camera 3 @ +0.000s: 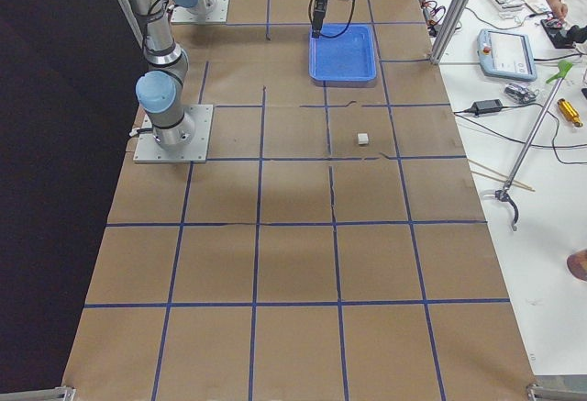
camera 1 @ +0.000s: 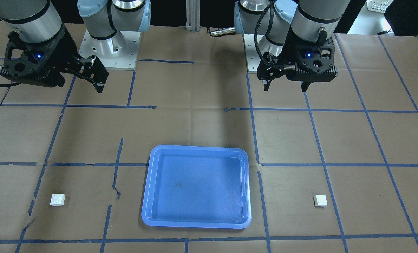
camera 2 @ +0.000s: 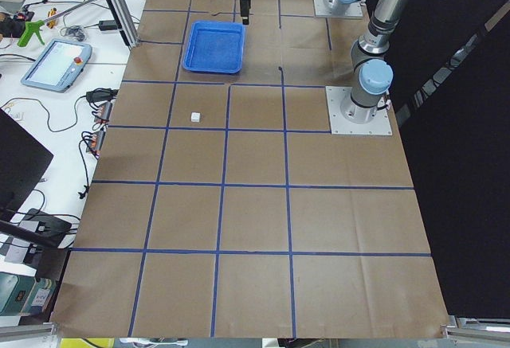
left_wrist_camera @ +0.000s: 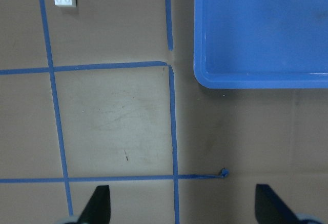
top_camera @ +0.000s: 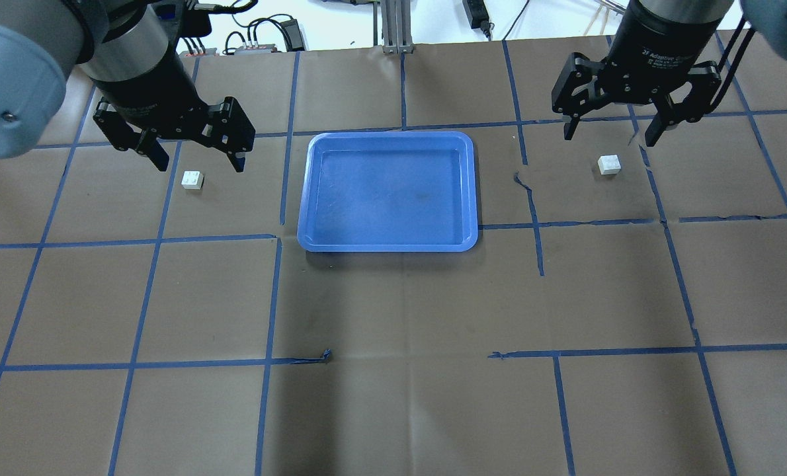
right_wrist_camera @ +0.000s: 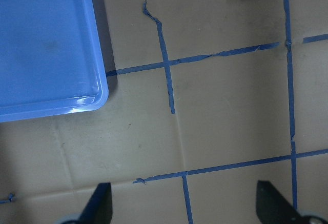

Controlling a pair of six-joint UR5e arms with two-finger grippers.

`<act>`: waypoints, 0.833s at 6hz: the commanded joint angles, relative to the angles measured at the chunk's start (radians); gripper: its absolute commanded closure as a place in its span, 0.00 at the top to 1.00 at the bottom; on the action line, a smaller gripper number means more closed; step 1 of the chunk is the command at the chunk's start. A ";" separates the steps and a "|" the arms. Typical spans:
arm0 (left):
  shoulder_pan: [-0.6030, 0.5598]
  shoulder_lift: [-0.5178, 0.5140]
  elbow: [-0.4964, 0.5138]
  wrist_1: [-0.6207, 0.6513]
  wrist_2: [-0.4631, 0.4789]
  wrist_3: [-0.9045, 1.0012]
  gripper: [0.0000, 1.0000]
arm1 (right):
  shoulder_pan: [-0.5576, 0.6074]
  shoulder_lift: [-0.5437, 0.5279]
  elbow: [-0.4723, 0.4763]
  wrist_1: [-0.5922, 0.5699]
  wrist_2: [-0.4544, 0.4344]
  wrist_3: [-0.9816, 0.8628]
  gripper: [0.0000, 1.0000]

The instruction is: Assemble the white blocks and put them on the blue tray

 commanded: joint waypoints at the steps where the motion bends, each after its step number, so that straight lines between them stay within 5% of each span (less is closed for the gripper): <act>1: 0.051 0.001 0.008 0.045 -0.070 0.008 0.99 | 0.000 0.000 0.000 0.000 -0.001 0.000 1.00; 5: 0.169 -0.068 -0.021 0.086 -0.077 0.095 0.99 | 0.000 0.002 0.000 0.000 -0.001 0.000 1.00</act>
